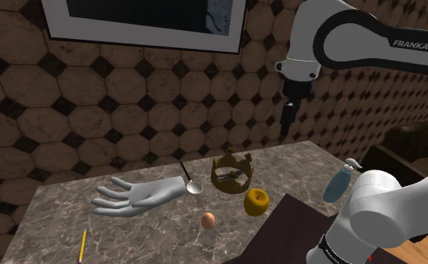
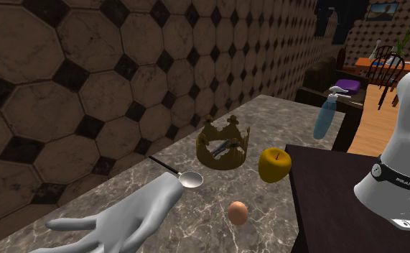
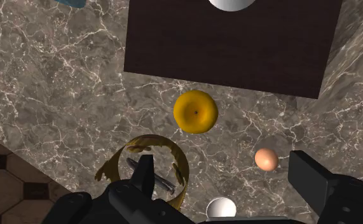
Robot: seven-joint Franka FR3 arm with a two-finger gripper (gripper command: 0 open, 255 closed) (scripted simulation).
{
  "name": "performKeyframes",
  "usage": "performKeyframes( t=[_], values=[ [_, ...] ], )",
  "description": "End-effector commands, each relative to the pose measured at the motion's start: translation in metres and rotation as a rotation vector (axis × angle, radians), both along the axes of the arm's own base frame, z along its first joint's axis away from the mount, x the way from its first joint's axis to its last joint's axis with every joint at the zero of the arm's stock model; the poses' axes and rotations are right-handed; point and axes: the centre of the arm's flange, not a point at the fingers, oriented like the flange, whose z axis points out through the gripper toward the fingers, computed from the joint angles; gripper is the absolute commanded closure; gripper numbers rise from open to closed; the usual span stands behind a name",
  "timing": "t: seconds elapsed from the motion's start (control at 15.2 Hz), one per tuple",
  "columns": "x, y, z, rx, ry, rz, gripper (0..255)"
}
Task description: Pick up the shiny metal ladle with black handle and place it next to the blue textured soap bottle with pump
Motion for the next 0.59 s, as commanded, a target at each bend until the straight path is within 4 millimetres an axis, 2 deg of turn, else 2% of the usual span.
performKeyframes(
  t=[0.0,0.53],
  values=[
    [0.000,0.000,0.000,0.000,0.000,0.000,0],
    [0.061,0.011,-0.081,0.034,-0.036,-0.107,0]
  ],
)
